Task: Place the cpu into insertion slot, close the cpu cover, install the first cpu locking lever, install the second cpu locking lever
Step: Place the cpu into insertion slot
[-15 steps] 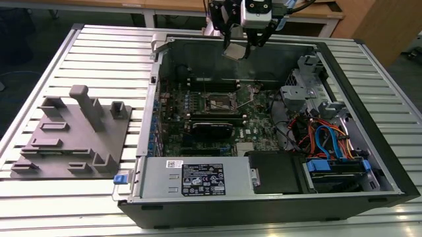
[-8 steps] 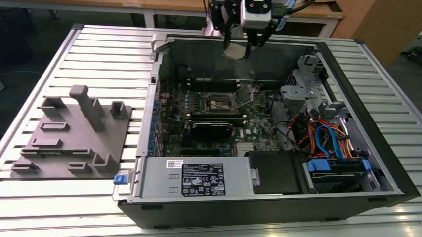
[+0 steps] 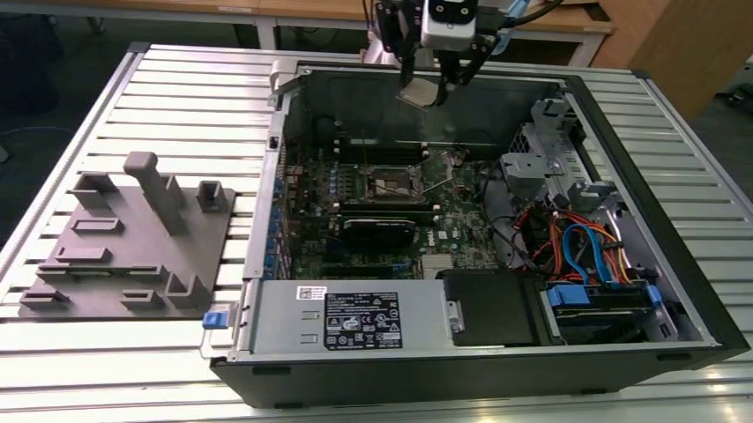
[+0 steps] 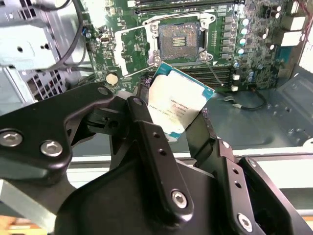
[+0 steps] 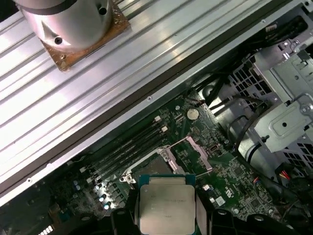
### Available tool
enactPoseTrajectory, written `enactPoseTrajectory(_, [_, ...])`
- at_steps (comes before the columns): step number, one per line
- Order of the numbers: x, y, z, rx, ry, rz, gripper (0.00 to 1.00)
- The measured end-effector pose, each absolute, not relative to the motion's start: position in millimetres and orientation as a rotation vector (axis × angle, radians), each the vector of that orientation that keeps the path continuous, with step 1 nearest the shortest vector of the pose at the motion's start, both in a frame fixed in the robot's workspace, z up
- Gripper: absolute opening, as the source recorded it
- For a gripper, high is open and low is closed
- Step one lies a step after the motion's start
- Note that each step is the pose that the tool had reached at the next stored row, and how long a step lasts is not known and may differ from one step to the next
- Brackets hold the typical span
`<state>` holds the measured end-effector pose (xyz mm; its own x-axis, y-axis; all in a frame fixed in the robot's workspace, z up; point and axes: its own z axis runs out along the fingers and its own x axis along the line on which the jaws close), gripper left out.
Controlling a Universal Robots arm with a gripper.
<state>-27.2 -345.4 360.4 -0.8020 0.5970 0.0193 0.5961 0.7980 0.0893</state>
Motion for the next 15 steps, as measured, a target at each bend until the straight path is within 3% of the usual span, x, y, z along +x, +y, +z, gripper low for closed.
enactPoseTrajectory(15, [-27.2,-345.4,360.1,1.114,2.919,0.141,0.54])
